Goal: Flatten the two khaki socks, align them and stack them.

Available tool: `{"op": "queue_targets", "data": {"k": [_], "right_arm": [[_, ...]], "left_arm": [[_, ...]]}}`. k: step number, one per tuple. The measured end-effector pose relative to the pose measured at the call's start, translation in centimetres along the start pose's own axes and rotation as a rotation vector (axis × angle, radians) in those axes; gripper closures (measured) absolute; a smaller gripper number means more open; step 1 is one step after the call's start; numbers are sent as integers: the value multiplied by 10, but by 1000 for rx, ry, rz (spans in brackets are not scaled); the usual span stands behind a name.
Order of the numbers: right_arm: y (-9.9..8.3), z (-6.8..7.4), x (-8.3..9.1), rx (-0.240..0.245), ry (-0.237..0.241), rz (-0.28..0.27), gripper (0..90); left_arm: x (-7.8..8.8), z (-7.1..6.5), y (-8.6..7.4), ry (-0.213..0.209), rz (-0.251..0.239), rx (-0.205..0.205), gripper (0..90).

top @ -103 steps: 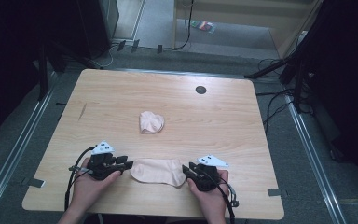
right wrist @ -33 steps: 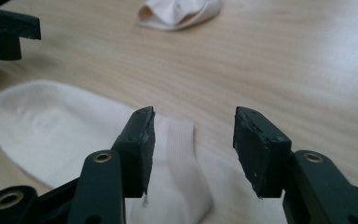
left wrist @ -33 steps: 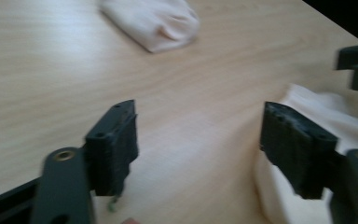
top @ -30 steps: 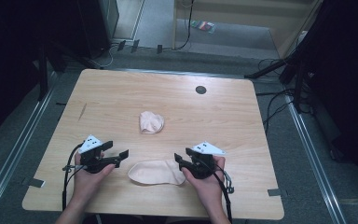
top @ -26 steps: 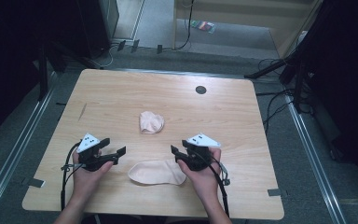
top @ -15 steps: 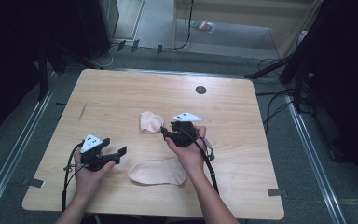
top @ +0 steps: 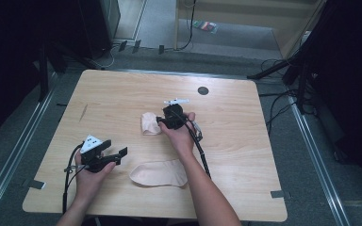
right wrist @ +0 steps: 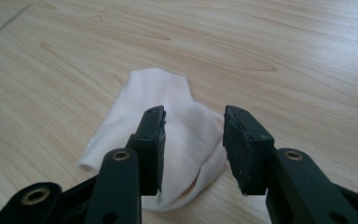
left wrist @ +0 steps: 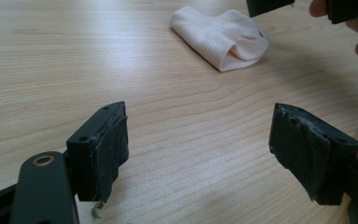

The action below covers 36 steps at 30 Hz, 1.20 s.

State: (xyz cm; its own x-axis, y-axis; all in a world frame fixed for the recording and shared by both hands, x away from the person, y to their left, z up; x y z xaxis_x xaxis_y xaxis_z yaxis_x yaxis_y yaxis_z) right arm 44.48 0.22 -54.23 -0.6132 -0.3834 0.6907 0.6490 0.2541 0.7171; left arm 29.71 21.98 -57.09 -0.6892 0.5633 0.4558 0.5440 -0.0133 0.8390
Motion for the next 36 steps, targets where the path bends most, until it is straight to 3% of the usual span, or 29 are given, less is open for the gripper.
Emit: {"op": "queue_targets", "data": {"k": [3, 7, 10, 12, 15, 18, 23, 29, 34, 36], "right_arm": [[0, 1, -5, 0, -17, 11, 593], [0, 5, -15, 48, -60, 11, 607], [-3, 7, -21, 68, -82, 35, 675], [-4, 8, -22, 88, -85, 31, 801], [-3, 10, -19, 101, -79, 25, 836], [2, 15, -10, 126, -48, -9, 847], [7, 22, 0, 143, -49, -39, 847], [16, 37, 15, 162, -16, -66, 847], [30, 55, 32, 173, 38, -114, 848], [40, 69, 48, 190, 89, -160, 847]], "left_arm": [[0, 0, 0, 1, 0, 0, 207], [-1, 0, 0, -1, 0, 3, 212], [-2, 0, 1, 1, 9, 1, 212], [-2, -1, 1, 2, 7, -2, 212], [-2, -1, 1, 3, 6, -2, 212], [-2, 0, 1, 2, 10, 3, 212], [-3, 0, 1, 6, 7, 7, 213], [-3, 0, 1, 7, 5, 7, 214], [-2, 1, 1, 4, 6, 9, 213], [-2, 1, 1, 3, 7, 8, 214]]}}
Point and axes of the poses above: each handheld gripper's, and its own axes: x roughly backward along the jaws, y roughly out of its top, z roughly to its left, the point moved 4 cm from there along -x, roughly forward along the jaws, and after that the axes turned 8 degrees about -y, right-handed, at the moved point
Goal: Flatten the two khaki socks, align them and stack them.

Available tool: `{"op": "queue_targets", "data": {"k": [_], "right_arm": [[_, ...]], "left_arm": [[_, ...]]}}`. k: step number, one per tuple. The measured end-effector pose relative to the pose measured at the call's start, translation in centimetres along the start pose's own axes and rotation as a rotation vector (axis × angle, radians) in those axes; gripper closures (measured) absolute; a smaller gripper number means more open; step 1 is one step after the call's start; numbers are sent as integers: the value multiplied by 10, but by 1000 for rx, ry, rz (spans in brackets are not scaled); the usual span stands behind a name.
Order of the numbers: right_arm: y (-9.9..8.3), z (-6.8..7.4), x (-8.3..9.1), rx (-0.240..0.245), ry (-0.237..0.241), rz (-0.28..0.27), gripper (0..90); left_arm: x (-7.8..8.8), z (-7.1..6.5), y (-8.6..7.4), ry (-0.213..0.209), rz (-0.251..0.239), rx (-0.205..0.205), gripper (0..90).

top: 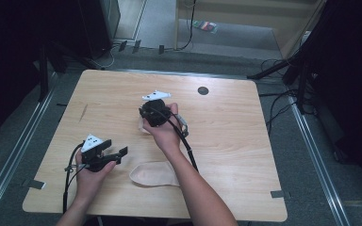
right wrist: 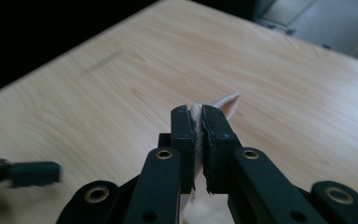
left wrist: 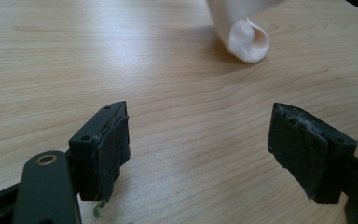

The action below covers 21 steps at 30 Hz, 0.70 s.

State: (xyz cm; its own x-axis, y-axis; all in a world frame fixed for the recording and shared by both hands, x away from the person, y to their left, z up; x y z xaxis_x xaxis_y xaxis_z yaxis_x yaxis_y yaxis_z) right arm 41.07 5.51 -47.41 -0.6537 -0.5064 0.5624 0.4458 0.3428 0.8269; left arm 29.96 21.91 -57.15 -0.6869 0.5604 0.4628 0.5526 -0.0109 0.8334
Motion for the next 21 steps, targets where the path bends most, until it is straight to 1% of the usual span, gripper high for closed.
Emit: {"op": "queue_targets", "data": {"k": [2, 3, 4, 6, 7, 8, 9, 10, 11, 12, 13, 14, 15, 16, 17, 18, 19, 20, 21], "right_arm": [[10, 8, 10, 14, 27, -37, 848], [10, 8, 10, 14, 27, -37, 848], [17, 12, 20, 21, 48, -65, 847], [18, 10, 26, 5, 58, -76, 847], [18, 10, 26, 5, 58, -76, 847], [14, 4, 28, -7, 53, -67, 847], [14, 4, 28, -7, 53, -67, 847], [6, -6, 26, -32, 50, -45, 847], [1, -11, 25, -41, 44, -36, 847], [1, -11, 25, -41, 44, -36, 847], [-4, -17, 25, -55, 40, -27, 847], [-15, -28, 23, -67, 23, -13, 847], [-15, -28, 23, -67, 23, -13, 847], [-24, -39, 22, -79, 5, 0, 847], [-24, -39, 22, -79, 5, 0, 847], [-33, -49, 21, -94, -12, 16, 847], [-33, -49, 21, -94, -12, 16, 847], [-41, -57, 21, -106, -23, 28, 847], [-41, -57, 21, -106, -23, 28, 847]], "left_arm": [[0, 0, 0, 2, -2, 2, 214], [0, 0, 0, 2, -2, 2, 214], [0, 0, 0, 2, -5, 2, 213], [0, 0, 0, 2, -6, 1, 214], [0, 0, 0, 2, -6, 1, 214], [0, 0, 0, -2, -4, 3, 215], [0, 0, 0, -2, -4, 3, 218], [0, 0, 0, -4, -2, -2, 223], [1, 0, 0, -9, -2, -3, 229], [1, 0, 0, -9, -2, -3, 236], [1, 0, 0, -10, -3, -4, 236], [1, 0, 0, -15, -7, -4, 253], [1, 0, 0, -15, -7, -4, 270], [1, -1, 0, -17, -10, -4, 287], [1, -1, 0, -21, -12, -6, 287], [1, -1, 0, -24, -13, -7, 328], [1, -1, 0, -27, -15, -5, 328], [1, 0, 0, -38, -13, 9, 386], [1, 0, 0, -38, -13, 9, 440]]}}
Point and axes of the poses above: each handheld gripper's, and its own axes: x roughly backward along the jaws, y roughly out of its top, z roughly to its left, the point moved 4 cm from there along -x, roughly forward along the jaws, and after that the axes turned 8 degrees about -y, right-handed, at the moved point
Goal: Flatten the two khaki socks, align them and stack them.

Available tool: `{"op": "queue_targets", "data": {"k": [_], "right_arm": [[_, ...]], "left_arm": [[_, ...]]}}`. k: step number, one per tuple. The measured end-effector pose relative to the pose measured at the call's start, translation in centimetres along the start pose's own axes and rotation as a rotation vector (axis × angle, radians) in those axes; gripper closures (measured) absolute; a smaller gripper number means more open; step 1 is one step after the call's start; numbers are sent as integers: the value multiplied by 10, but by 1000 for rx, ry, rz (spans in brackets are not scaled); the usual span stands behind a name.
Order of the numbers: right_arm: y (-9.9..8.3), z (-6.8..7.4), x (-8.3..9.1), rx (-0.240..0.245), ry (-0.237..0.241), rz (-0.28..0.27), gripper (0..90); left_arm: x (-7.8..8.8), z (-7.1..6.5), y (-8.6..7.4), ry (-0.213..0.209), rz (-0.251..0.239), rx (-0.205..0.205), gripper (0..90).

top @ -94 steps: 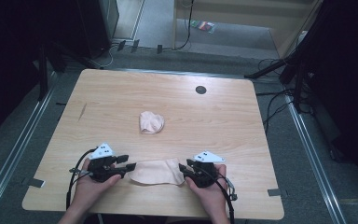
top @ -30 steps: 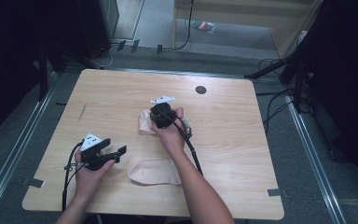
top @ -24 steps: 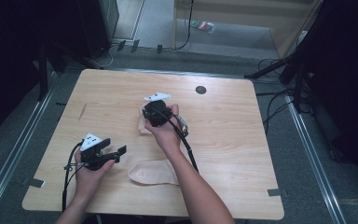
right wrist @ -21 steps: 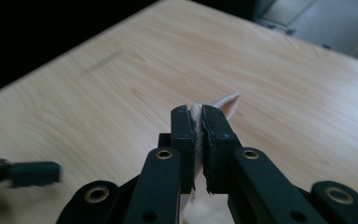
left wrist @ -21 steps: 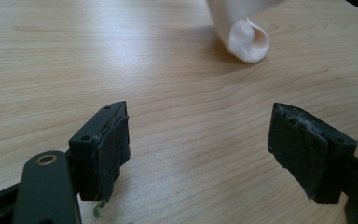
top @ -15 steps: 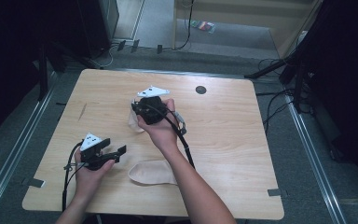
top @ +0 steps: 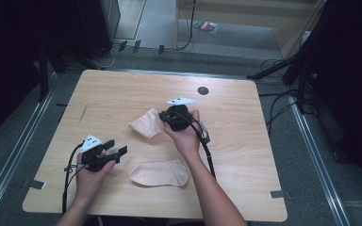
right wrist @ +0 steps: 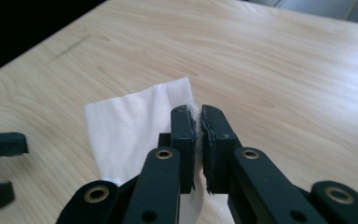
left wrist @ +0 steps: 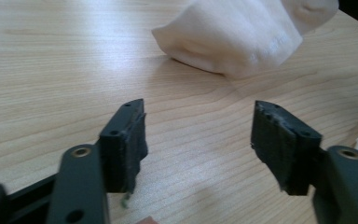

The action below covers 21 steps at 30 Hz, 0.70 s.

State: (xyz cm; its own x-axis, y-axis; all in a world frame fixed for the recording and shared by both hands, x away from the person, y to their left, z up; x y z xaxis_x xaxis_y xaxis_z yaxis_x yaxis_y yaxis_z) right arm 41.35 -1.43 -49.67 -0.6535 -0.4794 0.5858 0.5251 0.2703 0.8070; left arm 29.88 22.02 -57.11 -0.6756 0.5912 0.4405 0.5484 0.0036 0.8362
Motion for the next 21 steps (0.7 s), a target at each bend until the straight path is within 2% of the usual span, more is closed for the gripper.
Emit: {"op": "queue_targets", "data": {"k": [1, 3, 7, 9, 13, 15, 16, 17, 18, 19, 20, 21], "right_arm": [[-5, -5, -1, 0, -4, 13, 847], [-8, -7, 0, 6, -2, 18, 847], [-4, -5, 3, 12, 0, 2, 847], [-1, -4, 4, 7, -2, -6, 847], [5, 1, 4, 0, 2, -12, 847], [13, 12, 6, 13, 20, -26, 847], [13, 12, 6, 13, 20, -26, 847], [17, 17, 6, 19, 27, -31, 847], [24, 29, 7, 26, 42, -39, 847], [24, 29, 7, 26, 42, -39, 847], [28, 35, 8, 33, 51, -47, 847], [36, 49, 8, 45, 67, -56, 847]], "left_arm": [[1, 1, 0, -12, 1, 15, 494], [0, 2, 0, -23, 9, 30, 594], [-3, 3, 1, -25, 42, 34, 823], [-3, 3, 2, -17, 36, 35, 900], [-1, 4, 5, -20, 18, 42, 900], [1, 7, 12, -17, -13, 53, 900], [1, 7, 12, -17, -13, 53, 900], [1, 8, 14, -18, -23, 58, 900], [1, 9, 16, -23, -37, 66, 875], [0, 9, 18, -26, -53, 79, 875], [1, 11, 19, -27, -63, 80, 848], [1, 11, 20, -24, -74, 86, 820]]}}
Point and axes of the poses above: each handheld gripper's, and its own axes: x roughly backward along the jaws, y roughly out of its top, z roughly to its left, the point moved 4 cm from there along -x, roughly forward along the jaws, and after that the axes turned 8 degrees about -y, right-handed, at the moved point
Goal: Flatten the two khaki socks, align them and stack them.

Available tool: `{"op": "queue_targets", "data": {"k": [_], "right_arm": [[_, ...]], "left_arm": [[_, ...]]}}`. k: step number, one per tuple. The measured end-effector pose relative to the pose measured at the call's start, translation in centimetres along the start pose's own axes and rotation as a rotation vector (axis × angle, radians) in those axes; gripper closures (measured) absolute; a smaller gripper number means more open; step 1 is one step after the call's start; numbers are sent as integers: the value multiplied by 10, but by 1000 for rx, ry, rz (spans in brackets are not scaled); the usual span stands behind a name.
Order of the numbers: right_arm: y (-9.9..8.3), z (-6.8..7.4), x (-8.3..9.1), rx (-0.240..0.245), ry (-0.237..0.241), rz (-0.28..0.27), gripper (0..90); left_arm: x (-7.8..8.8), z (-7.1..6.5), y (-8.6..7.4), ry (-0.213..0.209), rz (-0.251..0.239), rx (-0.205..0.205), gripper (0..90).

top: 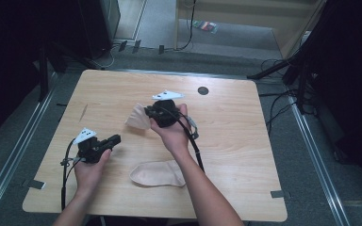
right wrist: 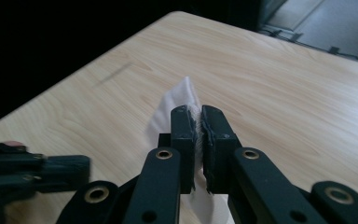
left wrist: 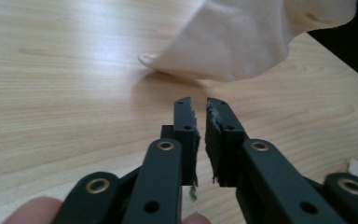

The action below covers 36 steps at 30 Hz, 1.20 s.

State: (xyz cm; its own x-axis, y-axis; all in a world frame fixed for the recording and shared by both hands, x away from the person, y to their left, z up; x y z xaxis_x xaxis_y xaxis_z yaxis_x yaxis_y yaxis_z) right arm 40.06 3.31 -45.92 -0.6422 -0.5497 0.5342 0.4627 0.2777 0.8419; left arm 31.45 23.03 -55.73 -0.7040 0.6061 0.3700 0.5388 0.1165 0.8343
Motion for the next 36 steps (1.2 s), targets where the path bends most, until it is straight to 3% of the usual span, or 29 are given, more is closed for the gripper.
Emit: {"op": "queue_targets", "data": {"k": [1, 2, 4, 5, 6, 7, 11, 12, 13, 16, 17, 20, 22, 23, 24, 26, 29, 30, 36], "right_arm": [[0, 0, 0, 0, 0, 0, 847], [8, 15, -2, 15, 25, -11, 847], [13, 23, -3, 23, 38, -17, 847], [21, 37, -1, 32, 73, -44, 847], [21, 37, -1, 32, 73, -44, 847], [26, 46, 4, 35, 98, -74, 847], [26, 43, 11, 36, 99, -89, 845], [18, 28, 12, 20, 78, -76, 845], [18, 28, 12, 20, 78, -76, 845], [-3, -2, 10, -24, 26, -23, 845], [-19, -21, 9, -51, 9, 13, 845], [-36, -37, 9, -65, -13, 48, 845], [-59, -60, 7, -75, -62, 93, 845], [-59, -60, 7, -75, -62, 93, 845], [-72, -73, 7, -97, -93, 114, 845], [-83, -85, 6, -109, -123, 131, 840], [-91, -95, 6, -112, -159, 138, 799], [-96, -104, 8, -114, -213, 133, 711], [-100, -128, 22, -221, -284, 86, 688]], "left_arm": [[1, 1, 1, 5, -11, 1, 820], [5, 3, 2, 14, -39, 8, 773], [7, 3, 3, 14, -57, 12, 769], [13, 3, 6, 22, -82, 5, 802], [13, 3, 6, 22, -82, 5, 840], [17, 2, 8, 28, -98, -4, 872], [25, 2, 11, 38, -135, -20, 871], [22, 2, 10, 28, -124, -10, 855], [22, 2, 10, 28, -124, -10, 845], [16, 1, 7, 28, -99, -13, 838], [11, 0, 6, 26, -84, -14, 832], [6, -1, 5, 22, -62, -15, 830], [-2, 1, 4, 22, -46, -5, 823], [-2, 1, 4, 22, -46, -5, 821], [-6, 1, 3, 28, -22, -8, 817], [-12, 1, 4, 29, 3, -15, 803], [-19, 1, 7, 35, 23, -27, 779], [-26, 1, 9, 37, 50, -41, 777], [-44, 3, 16, 42, 90, -51, 752]]}}
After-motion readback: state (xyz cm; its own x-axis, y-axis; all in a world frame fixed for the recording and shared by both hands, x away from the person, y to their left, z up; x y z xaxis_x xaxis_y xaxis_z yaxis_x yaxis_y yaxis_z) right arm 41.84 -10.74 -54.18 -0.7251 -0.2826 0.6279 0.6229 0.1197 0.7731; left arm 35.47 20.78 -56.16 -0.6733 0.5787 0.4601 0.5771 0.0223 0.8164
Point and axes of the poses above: each handheld gripper's, and its own axes: x roughly backward along the jaws, y roughly out of its top, z roughly to its left, the point moved 4 cm from there along -x, roughly forward along the jaws, and after that the axes turned 8 degrees about -y, right-handed, at the moved point
